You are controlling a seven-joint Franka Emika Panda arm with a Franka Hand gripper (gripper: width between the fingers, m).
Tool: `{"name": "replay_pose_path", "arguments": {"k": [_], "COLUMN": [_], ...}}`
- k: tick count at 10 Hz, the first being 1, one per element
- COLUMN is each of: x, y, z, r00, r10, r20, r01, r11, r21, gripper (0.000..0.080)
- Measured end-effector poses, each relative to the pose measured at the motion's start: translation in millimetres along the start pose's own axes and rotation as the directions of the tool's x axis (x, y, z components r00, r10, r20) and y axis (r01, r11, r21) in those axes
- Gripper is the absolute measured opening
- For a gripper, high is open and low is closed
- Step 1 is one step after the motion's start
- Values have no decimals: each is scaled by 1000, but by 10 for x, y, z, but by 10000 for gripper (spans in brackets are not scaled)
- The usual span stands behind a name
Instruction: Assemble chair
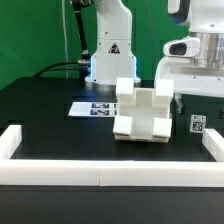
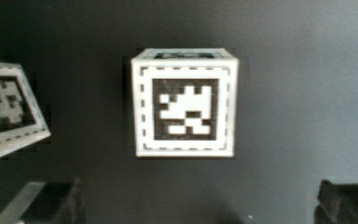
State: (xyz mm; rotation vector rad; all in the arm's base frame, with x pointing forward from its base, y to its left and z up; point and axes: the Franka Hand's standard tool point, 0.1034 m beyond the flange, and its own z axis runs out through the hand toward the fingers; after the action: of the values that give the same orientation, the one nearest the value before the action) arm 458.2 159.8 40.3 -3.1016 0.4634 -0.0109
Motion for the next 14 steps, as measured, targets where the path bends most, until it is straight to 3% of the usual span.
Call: {"name": "replay_pose_path", "arguments": {"k": [5, 8, 13, 14], "x": [90, 303, 341, 407], "y": [98, 346, 365, 495], "z": [-505, -853, -856, -872], "r00": [1000, 1000, 1000, 995], "r10": [-13, -26, -28, -97], "r20": [-9, 1, -2, -9], "r01": [14, 26, 28, 98], "r11": [999, 998, 998, 994], "r21": [41, 55, 53, 51], "gripper": [649, 649, 649, 649]}}
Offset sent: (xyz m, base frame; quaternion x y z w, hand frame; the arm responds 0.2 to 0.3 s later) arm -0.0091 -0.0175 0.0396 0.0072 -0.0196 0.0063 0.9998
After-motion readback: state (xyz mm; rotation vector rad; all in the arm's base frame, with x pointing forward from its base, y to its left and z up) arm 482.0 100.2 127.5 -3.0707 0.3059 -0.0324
